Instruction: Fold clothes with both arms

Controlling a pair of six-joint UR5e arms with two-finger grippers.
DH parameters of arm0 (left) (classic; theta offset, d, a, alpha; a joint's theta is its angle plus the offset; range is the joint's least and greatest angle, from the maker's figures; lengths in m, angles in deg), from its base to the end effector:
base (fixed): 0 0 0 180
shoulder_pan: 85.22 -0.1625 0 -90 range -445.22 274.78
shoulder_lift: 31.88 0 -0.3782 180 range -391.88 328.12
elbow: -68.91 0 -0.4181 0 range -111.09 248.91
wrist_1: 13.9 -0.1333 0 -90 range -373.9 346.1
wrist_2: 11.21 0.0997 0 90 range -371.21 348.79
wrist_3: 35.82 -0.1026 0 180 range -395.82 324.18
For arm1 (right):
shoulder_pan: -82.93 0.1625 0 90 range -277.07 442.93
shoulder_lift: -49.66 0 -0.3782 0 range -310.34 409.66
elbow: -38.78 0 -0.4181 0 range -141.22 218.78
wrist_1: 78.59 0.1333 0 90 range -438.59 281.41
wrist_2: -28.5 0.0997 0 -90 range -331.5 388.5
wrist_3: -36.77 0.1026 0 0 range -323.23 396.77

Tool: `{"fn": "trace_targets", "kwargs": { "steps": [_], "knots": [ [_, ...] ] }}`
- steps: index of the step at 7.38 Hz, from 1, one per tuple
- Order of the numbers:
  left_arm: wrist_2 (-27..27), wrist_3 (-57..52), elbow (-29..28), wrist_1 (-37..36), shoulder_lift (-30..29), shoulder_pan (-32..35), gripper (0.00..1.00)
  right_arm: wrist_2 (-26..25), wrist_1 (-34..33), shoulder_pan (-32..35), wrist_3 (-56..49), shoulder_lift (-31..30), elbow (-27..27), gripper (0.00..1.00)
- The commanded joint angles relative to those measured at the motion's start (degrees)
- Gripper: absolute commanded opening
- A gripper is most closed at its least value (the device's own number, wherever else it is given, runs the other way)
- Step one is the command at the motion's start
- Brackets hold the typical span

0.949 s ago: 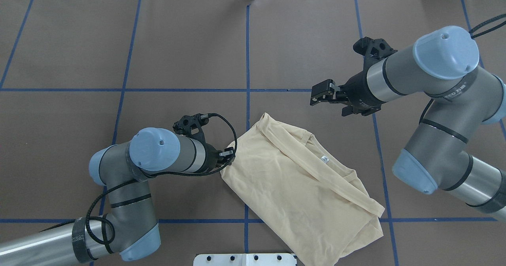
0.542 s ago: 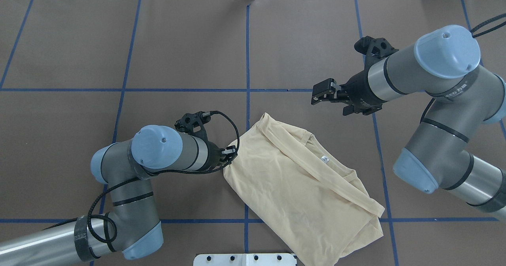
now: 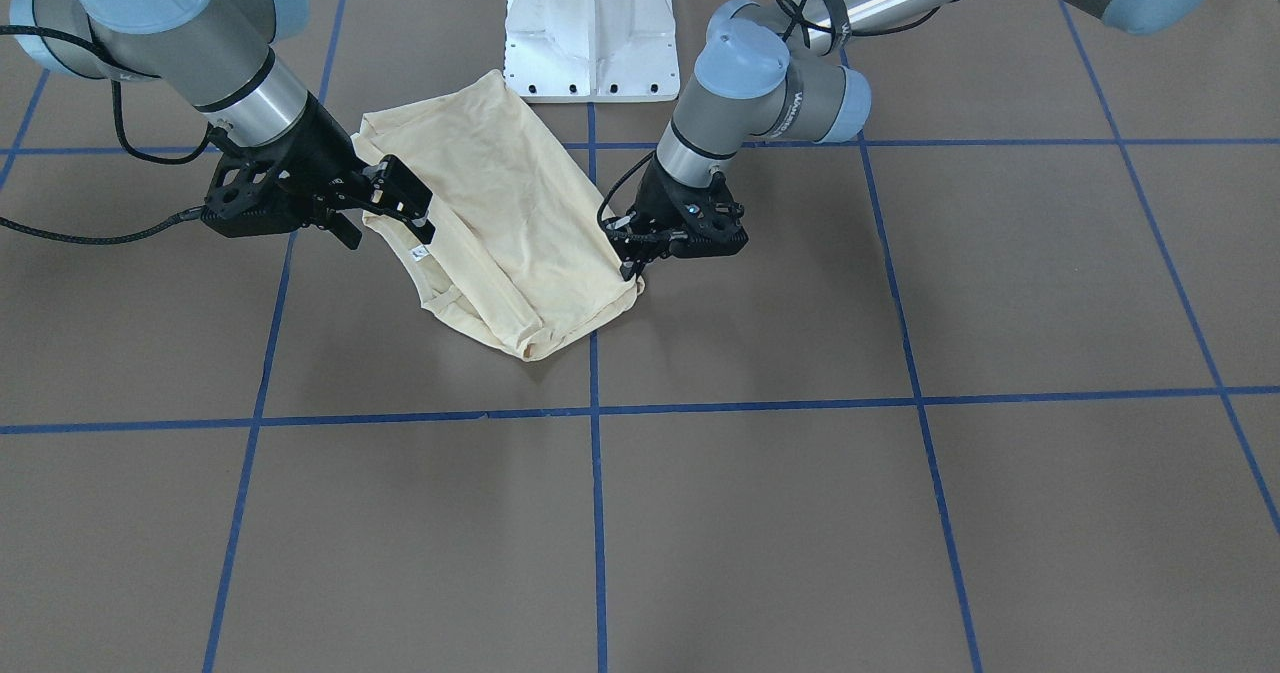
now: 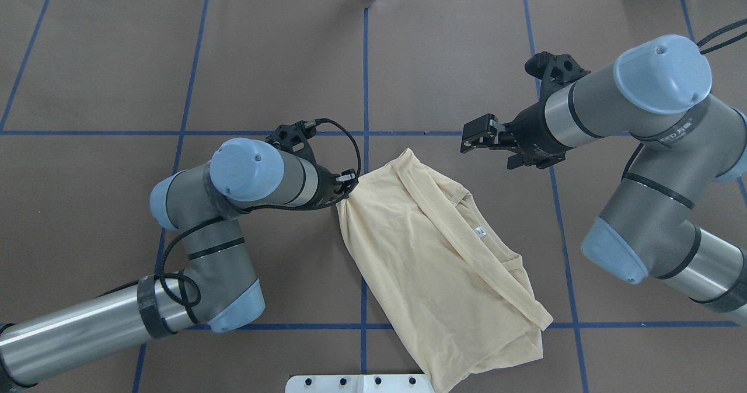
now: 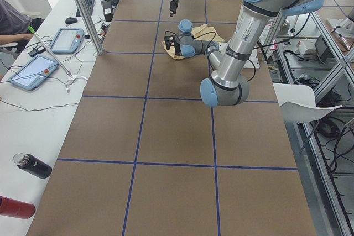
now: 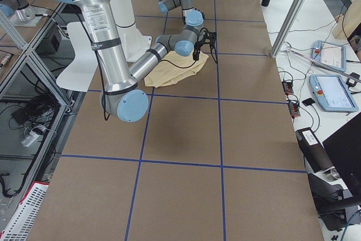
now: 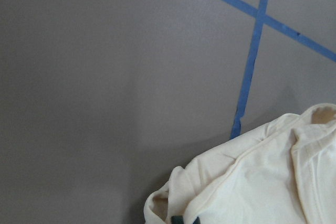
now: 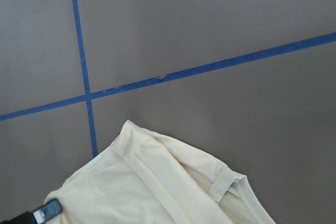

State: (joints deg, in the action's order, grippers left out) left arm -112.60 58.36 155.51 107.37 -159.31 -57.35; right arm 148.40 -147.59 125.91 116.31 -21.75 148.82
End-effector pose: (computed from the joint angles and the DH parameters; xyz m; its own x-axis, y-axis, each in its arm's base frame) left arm 0.5743 -0.4315 0.1803 0.3466 -0.2641 -0.9001 0.3258 0.9337 -0.1485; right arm -0.3642 -0.4516 0.2189 0.4139 0.1706 0.8942 -0.2046 0.9746 -0.0912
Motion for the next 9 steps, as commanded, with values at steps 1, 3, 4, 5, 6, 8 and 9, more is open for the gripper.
{"fn": "trace_targets", "kwargs": {
  "steps": [1,3,4,5,6,8,9],
  "knots": [
    [0.05,-0.57,-7.56,1.32,-4.48,3.32,0.00,0.07,0.00,0.34,0.00,0.04,0.00,1.00],
    [0.05,-2.92,-13.10,4.57,-6.77,5.79,0.00,-0.02,0.00,0.52,0.00,0.13,-0.09,1.00],
    [0.14,-3.64,-14.87,5.37,-7.31,7.10,0.00,0.07,0.00,0.52,0.00,0.04,-0.26,1.00],
    [0.23,-4.17,-16.71,8.59,-7.66,7.99,0.00,0.07,0.00,0.52,0.00,0.04,-0.35,1.00],
    [0.32,-4.52,-19.78,10.45,-9.06,8.87,0.00,0.15,0.00,0.70,0.09,0.04,-0.26,1.00],
    [6.35,-4.53,-24.78,18.08,-11.51,9.14,0.00,0.16,0.00,0.70,0.09,-0.31,-0.26,1.00],
    [6.56,-4.53,-27.78,18.64,-13.36,9.14,0.00,0.07,0.00,0.70,0.09,-0.49,-0.18,1.00]
  ]
}}
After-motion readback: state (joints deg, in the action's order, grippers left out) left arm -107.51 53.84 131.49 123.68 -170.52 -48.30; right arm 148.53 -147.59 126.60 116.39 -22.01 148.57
